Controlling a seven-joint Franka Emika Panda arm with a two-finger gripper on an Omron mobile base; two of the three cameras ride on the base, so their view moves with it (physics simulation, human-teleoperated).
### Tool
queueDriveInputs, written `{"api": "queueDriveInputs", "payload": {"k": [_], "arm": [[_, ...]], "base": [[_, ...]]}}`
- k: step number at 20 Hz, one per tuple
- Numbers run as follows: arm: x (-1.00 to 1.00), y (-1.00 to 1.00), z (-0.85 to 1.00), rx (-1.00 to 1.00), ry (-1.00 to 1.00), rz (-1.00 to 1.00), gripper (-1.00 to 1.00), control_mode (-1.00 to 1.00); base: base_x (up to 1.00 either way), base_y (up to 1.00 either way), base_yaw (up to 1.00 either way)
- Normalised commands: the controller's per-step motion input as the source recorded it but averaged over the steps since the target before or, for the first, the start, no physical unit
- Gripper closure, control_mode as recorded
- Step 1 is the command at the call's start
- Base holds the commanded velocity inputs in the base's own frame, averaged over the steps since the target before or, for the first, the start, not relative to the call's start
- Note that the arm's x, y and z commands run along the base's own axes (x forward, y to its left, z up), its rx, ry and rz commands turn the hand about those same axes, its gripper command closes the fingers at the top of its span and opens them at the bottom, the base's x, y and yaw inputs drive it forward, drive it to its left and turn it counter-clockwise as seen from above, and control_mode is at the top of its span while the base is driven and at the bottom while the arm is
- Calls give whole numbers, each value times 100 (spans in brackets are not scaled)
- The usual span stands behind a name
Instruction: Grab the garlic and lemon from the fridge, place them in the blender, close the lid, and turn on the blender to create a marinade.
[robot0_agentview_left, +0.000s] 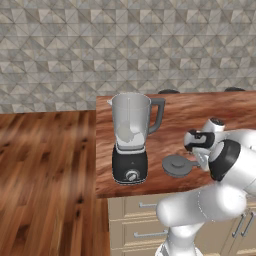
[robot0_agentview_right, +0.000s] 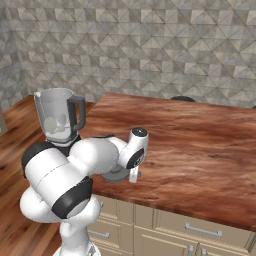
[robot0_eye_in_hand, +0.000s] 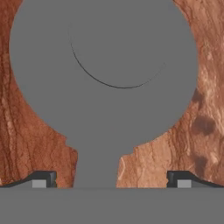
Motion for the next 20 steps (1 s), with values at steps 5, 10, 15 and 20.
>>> {"api": "queueDriveInputs", "payload": {"k": [5, 10, 15, 20], "arm": [[4, 0, -14, 0, 3, 0, -100, -100], [2, 0, -19, 0, 4, 0, -100, -100], [4, 0, -15, 0, 4, 0, -100, -100], [4, 2, -13, 0, 3, 0, -100, -100]], "base": [[0, 0, 0], [0, 0, 0], [0, 0, 0], [0, 0, 0]]}}
